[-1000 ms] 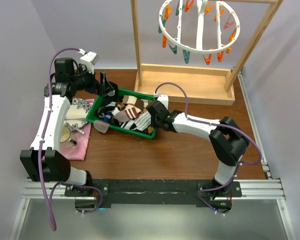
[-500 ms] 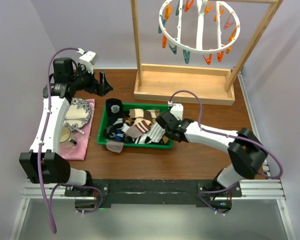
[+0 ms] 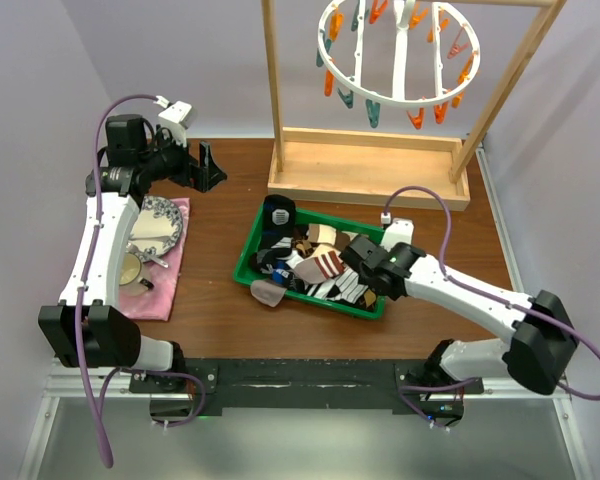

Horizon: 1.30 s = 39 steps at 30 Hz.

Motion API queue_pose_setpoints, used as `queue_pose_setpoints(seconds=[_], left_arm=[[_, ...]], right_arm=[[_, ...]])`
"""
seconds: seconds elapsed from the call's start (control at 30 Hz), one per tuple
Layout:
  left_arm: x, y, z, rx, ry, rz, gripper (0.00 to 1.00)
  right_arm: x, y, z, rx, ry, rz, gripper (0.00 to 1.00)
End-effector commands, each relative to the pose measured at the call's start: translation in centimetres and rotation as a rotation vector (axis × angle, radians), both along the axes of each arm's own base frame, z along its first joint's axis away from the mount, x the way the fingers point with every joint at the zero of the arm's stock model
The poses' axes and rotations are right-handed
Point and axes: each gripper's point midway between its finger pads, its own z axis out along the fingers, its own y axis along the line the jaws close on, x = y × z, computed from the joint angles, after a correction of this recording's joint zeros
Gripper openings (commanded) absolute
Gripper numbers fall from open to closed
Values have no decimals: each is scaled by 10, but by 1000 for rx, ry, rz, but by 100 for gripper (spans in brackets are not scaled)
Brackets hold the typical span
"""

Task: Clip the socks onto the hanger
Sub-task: Adjust the bin at the center of the board.

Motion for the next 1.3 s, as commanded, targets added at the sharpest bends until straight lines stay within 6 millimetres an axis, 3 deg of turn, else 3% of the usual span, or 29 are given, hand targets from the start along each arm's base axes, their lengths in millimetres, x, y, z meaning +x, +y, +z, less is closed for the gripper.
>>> queue_pose_setpoints(seconds=[0.0,0.1,0.2,0.23,0.3,0.33,0.43,0.57,0.63,0.7,0.73,0.77,0.9,1.13,1.27], left_arm=[[4,0,15,-4,-56,-13,100],[2,0,12,-3,-51,-15,100],[1,-1,12,-9,-57,-15,100],[2,0,13,-9,-59,-13,100],[3,-1,14,-17,-60,-10,100],[6,-1,14,-19,-64,-7,100],[12,1,17,-22,-70,10,100],[24,17,30,3,-101,121,100],[29,28,40,15,-141,183,100],[32,33,47,19,-164,209,100],[34,34,48,0,-154,228,100],[35,34,50,-9,-151,236,100],[42,31,48,-28,-137,226,100],[47,27,46,-38,-125,203,100],[50,27,45,-37,-127,195,100]], right_arm=[[10,-12,30,-29,-95,-6,87],[27,22,53,76,-143,127,87],[60,85,89,261,-288,272,81],[66,99,93,272,-301,303,80],[80,135,119,291,-351,368,80],[94,161,121,280,-346,389,80],[108,226,119,271,-337,480,80],[121,286,96,312,-317,539,79],[130,304,95,340,-328,539,78],[134,316,70,314,-285,555,77],[138,323,74,326,-291,557,77],[139,327,58,313,-267,561,77],[145,344,50,328,-265,575,75],[152,351,14,267,-224,579,70],[148,350,-5,248,-192,594,57]])
